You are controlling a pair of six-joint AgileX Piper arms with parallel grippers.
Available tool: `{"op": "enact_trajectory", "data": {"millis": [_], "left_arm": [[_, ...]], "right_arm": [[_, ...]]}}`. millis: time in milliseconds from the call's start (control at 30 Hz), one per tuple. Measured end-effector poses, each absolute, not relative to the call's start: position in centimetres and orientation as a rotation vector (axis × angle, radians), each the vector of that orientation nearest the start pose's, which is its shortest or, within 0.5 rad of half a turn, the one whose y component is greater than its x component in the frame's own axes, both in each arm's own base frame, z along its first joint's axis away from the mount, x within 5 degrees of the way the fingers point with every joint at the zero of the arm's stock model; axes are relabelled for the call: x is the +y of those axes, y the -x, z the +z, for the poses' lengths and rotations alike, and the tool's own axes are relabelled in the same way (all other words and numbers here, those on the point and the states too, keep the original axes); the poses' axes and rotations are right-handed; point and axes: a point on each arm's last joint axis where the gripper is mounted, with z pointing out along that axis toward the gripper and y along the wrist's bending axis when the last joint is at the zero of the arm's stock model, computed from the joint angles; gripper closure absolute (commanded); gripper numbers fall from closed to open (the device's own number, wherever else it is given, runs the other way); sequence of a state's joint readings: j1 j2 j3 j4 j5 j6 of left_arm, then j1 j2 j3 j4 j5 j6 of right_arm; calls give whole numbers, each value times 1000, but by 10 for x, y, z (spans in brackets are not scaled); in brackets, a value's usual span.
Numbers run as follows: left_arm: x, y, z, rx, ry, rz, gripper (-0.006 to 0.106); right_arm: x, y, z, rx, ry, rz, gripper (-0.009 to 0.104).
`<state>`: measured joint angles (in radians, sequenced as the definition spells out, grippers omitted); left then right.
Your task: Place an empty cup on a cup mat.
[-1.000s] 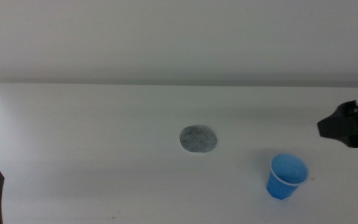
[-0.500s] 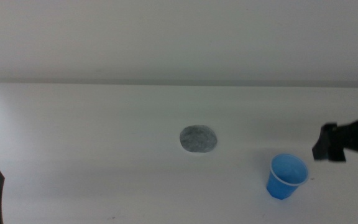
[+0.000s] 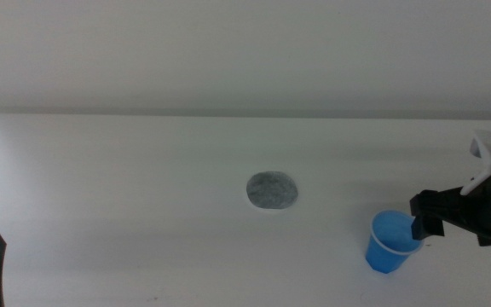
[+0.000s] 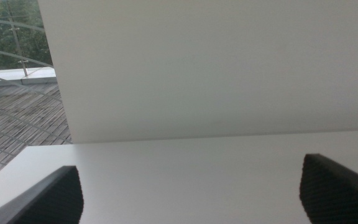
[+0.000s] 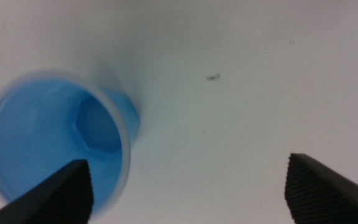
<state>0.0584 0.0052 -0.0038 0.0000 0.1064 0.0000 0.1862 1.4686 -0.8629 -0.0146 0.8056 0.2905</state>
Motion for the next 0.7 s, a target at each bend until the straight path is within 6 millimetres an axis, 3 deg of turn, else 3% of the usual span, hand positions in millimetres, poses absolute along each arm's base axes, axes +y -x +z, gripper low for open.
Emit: {"op": "enact_trajectory", "data": {"millis": [267, 700], "left_arm": [[3, -57, 205, 1591, 46, 45, 7], [3, -57, 205, 1591, 46, 45, 7]], "right_arm": [[49, -268, 201, 2866, -182, 73, 25], [57, -276, 185, 2873, -173, 91, 25]]}}
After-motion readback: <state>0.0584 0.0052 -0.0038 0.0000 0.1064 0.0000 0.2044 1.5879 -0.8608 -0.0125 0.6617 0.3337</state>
